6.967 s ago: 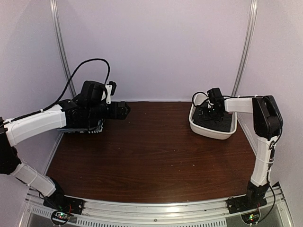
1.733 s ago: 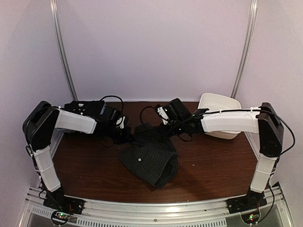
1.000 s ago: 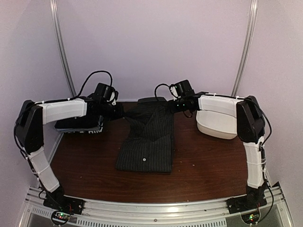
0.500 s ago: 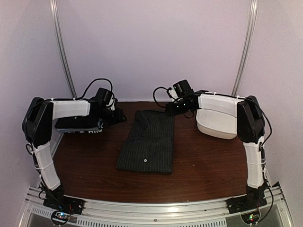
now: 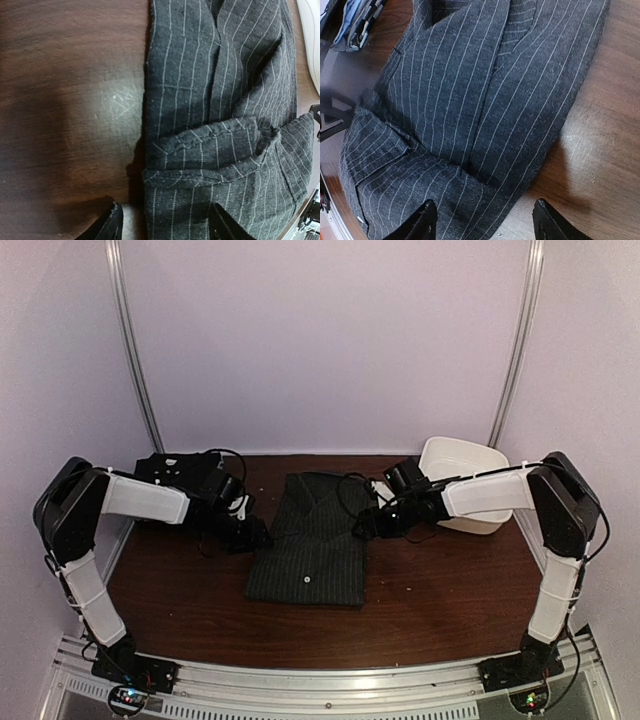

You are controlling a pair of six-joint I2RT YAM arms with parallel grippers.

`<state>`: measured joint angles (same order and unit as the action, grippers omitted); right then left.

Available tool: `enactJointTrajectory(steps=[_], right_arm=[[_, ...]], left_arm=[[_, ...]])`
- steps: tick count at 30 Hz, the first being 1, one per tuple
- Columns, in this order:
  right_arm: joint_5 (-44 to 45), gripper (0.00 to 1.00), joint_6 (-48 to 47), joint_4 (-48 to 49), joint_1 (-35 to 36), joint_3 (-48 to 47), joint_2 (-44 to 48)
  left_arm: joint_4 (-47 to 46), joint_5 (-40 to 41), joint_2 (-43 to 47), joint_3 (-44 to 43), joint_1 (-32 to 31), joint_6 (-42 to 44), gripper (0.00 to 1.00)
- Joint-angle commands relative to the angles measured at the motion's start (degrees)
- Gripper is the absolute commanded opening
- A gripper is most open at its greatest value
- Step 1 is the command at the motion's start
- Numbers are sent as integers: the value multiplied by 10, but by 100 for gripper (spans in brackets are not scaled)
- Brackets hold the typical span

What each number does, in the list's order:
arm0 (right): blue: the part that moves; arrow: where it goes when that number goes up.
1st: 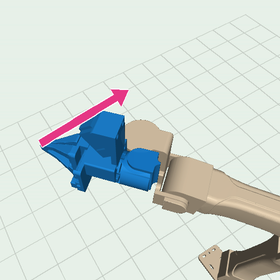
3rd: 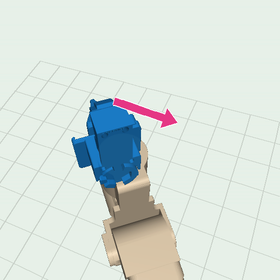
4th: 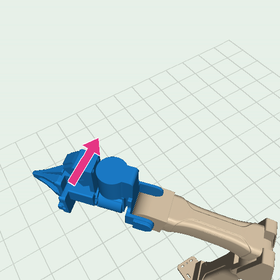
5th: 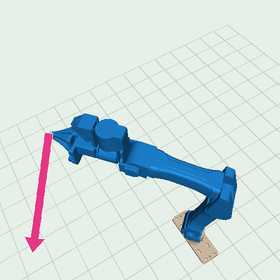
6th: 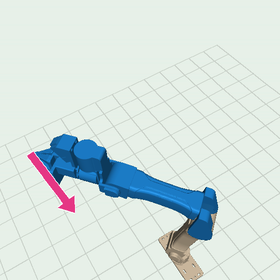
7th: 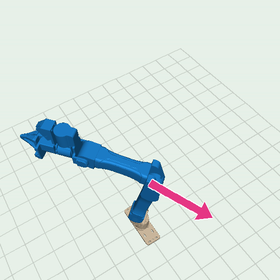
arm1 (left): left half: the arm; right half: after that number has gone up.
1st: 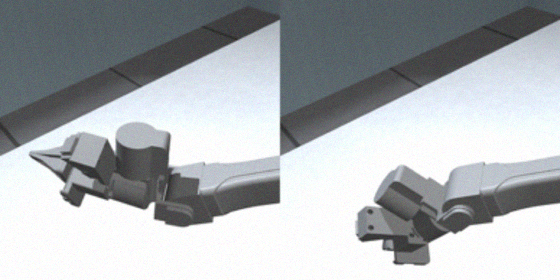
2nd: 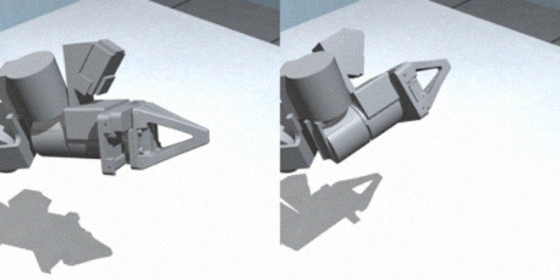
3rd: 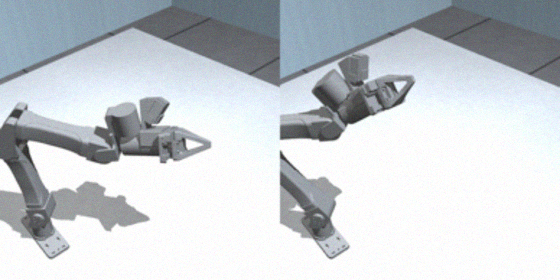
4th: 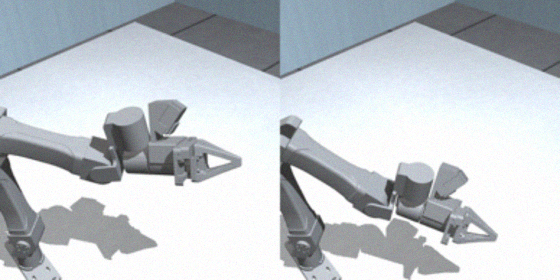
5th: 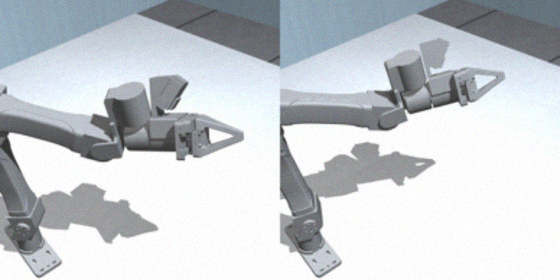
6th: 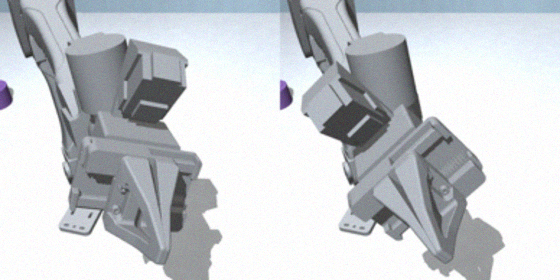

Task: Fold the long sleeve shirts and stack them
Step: Flatten out the crumpled shirt at the center of the board.

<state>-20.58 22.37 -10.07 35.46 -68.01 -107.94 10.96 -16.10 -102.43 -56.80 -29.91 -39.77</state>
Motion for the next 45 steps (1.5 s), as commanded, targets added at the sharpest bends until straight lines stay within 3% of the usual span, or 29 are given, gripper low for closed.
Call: enactJointTrajectory(steps=[1, 7, 13, 23, 28, 37, 41, 45], right_arm=[[-34, 67, 41, 80, 1, 18, 3], [-51, 66, 58, 99, 1, 26, -9], [-64, 61, 68, 115, 1, 31, -17], [-60, 49, 81, 124, 1, 42, -25], [-14, 52, 82, 113, 1, 48, -29], [-8, 55, 84, 120, 11, 42, -34], [-17, 43, 83, 120, 18, 35, -42], [-18, 19, 88, 125, 22, 41, -30]], left_arm=[[-43, -5, 8, 4, -8, -12, 60], [-46, -1, 2, -1, -12, -17, 58], [-51, -14, 2, -17, -14, -12, 49], [-51, -23, 2, -24, -27, -7, 21], [-51, -23, 13, -22, -33, -6, 4], [-51, -31, 28, -16, -41, -1, 0], [-51, -39, 37, -17, -49, 5, 0], [-51, -51, 49, -15, -62, 8, 0]])
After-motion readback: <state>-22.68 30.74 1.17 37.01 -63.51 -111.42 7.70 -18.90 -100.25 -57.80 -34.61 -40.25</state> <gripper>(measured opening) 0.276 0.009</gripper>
